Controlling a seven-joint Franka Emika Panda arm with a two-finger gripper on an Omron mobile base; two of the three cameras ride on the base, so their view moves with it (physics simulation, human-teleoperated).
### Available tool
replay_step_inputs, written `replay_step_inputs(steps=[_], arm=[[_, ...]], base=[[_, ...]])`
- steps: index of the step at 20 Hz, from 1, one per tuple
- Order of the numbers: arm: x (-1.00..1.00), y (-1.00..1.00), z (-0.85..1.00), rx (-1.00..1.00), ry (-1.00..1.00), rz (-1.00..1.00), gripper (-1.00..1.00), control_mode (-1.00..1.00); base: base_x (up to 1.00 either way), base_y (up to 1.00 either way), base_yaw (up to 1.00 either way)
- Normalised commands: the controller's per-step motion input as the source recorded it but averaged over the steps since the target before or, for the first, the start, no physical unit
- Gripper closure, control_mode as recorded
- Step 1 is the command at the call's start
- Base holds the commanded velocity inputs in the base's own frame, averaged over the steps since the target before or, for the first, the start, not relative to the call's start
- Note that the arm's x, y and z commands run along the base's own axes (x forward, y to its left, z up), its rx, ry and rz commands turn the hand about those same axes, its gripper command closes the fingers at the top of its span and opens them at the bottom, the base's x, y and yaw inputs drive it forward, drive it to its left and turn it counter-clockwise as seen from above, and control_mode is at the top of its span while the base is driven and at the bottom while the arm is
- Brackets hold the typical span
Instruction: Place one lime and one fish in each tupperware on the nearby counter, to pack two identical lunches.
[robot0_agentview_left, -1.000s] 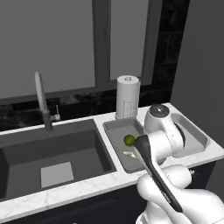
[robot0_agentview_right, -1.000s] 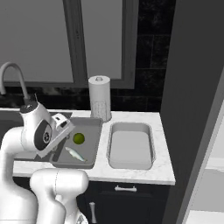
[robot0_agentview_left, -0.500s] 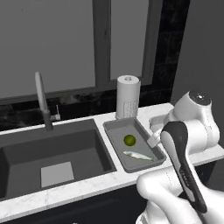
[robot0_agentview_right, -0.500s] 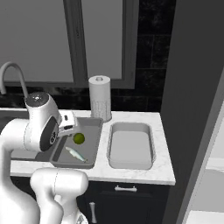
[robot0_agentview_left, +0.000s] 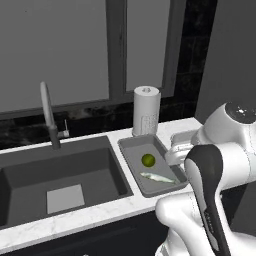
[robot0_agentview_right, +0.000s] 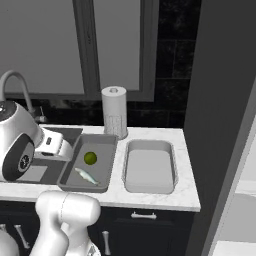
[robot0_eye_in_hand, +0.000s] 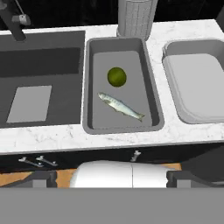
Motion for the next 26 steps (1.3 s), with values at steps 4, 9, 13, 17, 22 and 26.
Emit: replay_step_inputs(steps=[4, 9, 13, 17, 22, 26], arm=[[-0.26, -0.02, 0.0, -0.02, -0.05, -0.11, -1.0, -1.0], [-0.19, -0.11, 0.0, 0.0, -0.02, 0.0, -1.0, 1.0], [0.0, 0.0, 0.0, 0.0, 0.0, 0.0, -1.0, 1.0], [0.0, 0.0, 0.0, 0.0, 0.0, 0.0, -1.0, 1.0], [0.0, 0.0, 0.0, 0.0, 0.0, 0.0, -1.0, 1.0], [0.0, 0.0, 0.0, 0.0, 0.0, 0.0, -1.0, 1.0]], base=[[0.0, 0.0, 0.0], [-0.46, -0.18, 0.0], [-1.0, -0.41, 0.0], [-0.92, -0.65, 0.0], [-0.37, -1.0, -0.03], [-0.01, -1.0, 0.0]])
